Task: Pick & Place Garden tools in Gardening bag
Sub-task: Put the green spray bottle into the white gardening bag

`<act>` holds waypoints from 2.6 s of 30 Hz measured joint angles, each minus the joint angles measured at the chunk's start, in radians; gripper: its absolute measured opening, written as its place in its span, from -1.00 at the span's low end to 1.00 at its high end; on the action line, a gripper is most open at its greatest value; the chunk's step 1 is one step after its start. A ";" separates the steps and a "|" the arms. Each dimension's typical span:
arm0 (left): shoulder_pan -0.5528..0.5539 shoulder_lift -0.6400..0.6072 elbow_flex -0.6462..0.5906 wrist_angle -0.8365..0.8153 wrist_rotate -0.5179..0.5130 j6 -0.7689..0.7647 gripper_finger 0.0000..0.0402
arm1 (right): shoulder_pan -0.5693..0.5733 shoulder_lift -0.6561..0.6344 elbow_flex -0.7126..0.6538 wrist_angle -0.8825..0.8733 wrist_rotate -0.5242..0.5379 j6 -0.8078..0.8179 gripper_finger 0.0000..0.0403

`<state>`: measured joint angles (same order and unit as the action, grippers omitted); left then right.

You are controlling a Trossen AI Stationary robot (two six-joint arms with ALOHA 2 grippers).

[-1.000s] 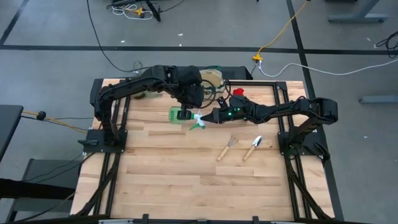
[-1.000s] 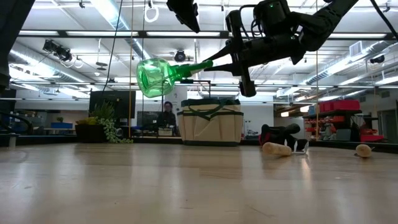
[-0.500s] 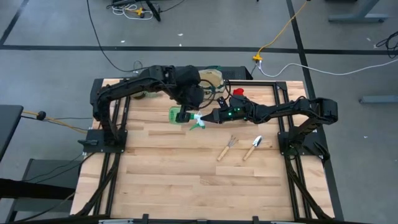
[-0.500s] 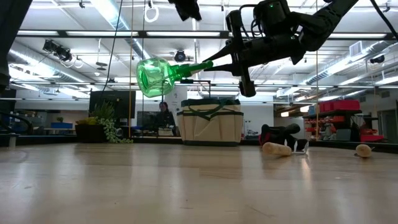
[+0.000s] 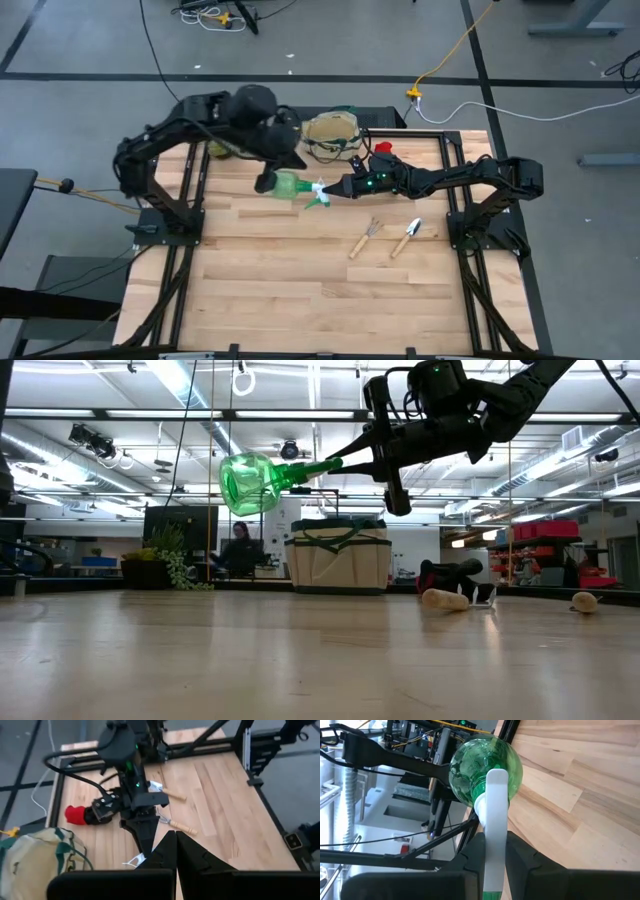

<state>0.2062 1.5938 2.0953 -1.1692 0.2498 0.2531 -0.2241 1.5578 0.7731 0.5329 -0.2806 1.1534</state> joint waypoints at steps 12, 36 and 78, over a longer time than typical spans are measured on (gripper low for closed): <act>0.000 -0.096 0.000 0.059 0.041 -0.007 -0.99 | -0.012 -0.004 0.001 0.074 -0.001 0.027 -0.75; 0.070 -0.197 0.000 0.042 0.069 -0.059 -0.99 | -0.115 -0.253 0.002 -0.052 0.021 0.013 -0.75; 0.128 -0.747 -0.668 0.403 0.020 -0.190 -1.00 | -0.235 -0.365 0.312 -0.514 0.052 -0.246 -0.75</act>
<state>0.3340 0.8467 1.4273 -0.7661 0.2703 0.0631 -0.4595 1.1931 1.0855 0.0193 -0.2290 0.9074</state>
